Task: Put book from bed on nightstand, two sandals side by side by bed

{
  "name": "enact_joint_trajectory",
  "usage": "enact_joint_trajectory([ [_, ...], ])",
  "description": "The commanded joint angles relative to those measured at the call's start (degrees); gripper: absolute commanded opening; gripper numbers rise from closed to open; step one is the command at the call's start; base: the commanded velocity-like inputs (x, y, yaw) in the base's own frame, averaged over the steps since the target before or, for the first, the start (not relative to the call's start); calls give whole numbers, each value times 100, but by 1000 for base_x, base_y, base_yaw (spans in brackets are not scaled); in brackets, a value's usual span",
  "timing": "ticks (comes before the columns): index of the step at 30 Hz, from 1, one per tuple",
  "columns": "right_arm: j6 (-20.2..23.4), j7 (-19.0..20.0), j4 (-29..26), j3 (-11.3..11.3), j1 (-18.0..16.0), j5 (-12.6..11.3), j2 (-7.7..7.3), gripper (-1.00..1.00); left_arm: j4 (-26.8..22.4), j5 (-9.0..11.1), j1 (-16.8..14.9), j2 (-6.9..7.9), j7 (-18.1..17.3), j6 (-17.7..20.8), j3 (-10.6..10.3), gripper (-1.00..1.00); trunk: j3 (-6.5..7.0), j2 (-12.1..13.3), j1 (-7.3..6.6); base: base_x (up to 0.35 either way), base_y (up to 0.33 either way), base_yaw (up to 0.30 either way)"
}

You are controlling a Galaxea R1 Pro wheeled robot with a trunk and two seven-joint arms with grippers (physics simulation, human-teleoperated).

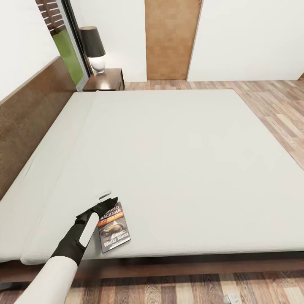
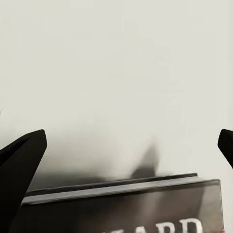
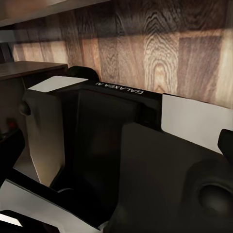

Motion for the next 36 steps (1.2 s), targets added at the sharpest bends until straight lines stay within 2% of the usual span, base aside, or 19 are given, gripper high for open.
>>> enact_joint_trajectory([
  [1, 37, 30, -5, -45, -2, 38, 2, 100, 58, 80, 1, -4, 52, 50, 12, 100, -4, -2, -1, -130, 0, 0],
  [6, 37, 30, -7, -45, -2, 37, 1, 100, 58, 80, 1, -4, 52, 49, 12, 100, -4, -2, -1, -149, 0, 0],
  [36, 37, 30, -6, -43, -2, 41, 1, 100, 58, 80, 1, -4, 52, 50, 19, 100, -4, -2, -1, -20, 0, 0],
])
